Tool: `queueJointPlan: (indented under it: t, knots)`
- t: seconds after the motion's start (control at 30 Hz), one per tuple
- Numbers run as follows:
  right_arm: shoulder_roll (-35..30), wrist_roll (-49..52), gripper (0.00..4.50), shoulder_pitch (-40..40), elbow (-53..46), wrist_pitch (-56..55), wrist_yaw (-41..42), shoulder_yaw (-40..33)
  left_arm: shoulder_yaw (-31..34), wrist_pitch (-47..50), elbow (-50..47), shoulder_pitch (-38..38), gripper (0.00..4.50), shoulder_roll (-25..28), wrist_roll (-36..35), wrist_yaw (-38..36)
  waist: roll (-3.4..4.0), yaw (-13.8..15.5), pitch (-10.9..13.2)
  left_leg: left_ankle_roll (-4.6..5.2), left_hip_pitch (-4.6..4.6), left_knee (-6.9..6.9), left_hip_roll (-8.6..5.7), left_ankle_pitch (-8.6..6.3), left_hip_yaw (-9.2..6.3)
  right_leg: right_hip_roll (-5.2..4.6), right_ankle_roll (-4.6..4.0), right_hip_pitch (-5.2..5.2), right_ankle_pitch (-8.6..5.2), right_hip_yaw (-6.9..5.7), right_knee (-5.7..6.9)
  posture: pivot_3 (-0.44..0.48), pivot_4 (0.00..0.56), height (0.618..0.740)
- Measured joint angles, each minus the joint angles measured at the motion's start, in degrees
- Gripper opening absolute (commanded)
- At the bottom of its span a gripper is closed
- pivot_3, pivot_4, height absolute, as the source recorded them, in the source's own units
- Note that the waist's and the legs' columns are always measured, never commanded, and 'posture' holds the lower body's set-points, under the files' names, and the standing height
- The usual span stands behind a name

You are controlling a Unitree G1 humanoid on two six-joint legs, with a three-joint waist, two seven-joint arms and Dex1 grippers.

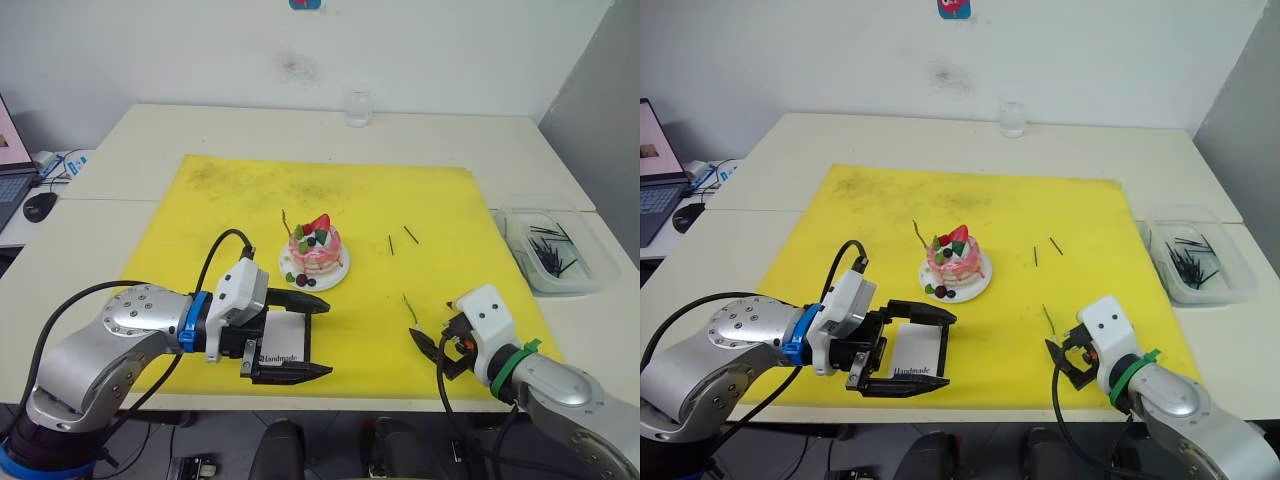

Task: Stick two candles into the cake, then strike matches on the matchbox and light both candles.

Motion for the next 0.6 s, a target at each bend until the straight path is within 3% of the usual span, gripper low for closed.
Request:
queueJointPlan:
  t: [0.07, 0.17, 0.2, 0.27, 0.53, 0.6]
  knots:
    - [1.4, -1.3, 4.32, 0.3, 0.1, 0.0, -0.4, 1.1, -0.1, -0.8, 0.0, 0.0, 4.49, -1.3, 0.0, 0.3, -0.01, 0.0, 0.0, 0.0, 0.0, 0.01, 0.01, 0.0, -0.01, 0.0, 0.0, 0.0, 0.0, -0.02, 0.01, 0.0, 0.15, 0.74]
    - [3.8, -1.9, 3.67, 0.5, 0.2, 0.5, -1.3, 1.8, -0.1, -1.2, 0.0, 0.0, 4.5, -1.7, 0.0, 0.4, -0.01, 0.0, 0.0, 0.0, 0.01, 0.01, 0.01, 0.0, 0.0, 0.0, 0.0, 0.0, 0.0, -0.05, 0.04, 0.0, 0.15, 0.74]
    - [3.9, -2.0, 3.23, 0.5, 0.2, 0.6, -1.3, 1.8, -0.1, -1.2, 0.0, 0.0, 4.5, -1.7, 0.0, 0.4, -0.01, 0.0, 0.0, 0.0, 0.01, 0.01, 0.01, 0.0, 0.0, 0.0, 0.0, 0.01, 0.0, -0.05, 0.04, 0.0, 0.15, 0.74]
    - [4.6, -2.0, 2.98, 0.5, 0.3, 1.6, -1.4, 1.7, -0.1, -1.2, 0.0, 0.0, 4.5, -1.7, 0.0, 0.4, -0.01, 0.0, 0.0, 0.0, 0.0, 0.01, 0.0, 0.0, -0.01, 0.0, 0.0, 0.01, 0.0, -0.03, 0.03, 0.0, 0.15, 0.74]
    - [6.8, -1.1, 0.02, -0.5, -1.1, 7.0, -1.0, 0.9, -0.5, -1.6, 0.0, 0.5, 4.5, -1.7, 0.2, 0.4, -0.01, 0.0, 0.0, 0.0, 0.0, 0.01, 0.01, 0.0, -0.03, 0.0, 0.0, 0.01, 0.0, -0.04, 0.03, 0.0, 0.15, 0.74]
    - [7.5, -0.5, 0.02, -0.8, -1.7, 8.6, -0.9, 0.0, -0.5, -2.1, 0.0, 0.8, 4.5, -1.7, 0.2, 0.5, -0.01, 0.0, 0.0, 0.0, 0.0, 0.01, 0.01, 0.0, -0.03, 0.0, 0.0, 0.01, 0.0, -0.03, 0.03, 0.0, 0.15, 0.74]
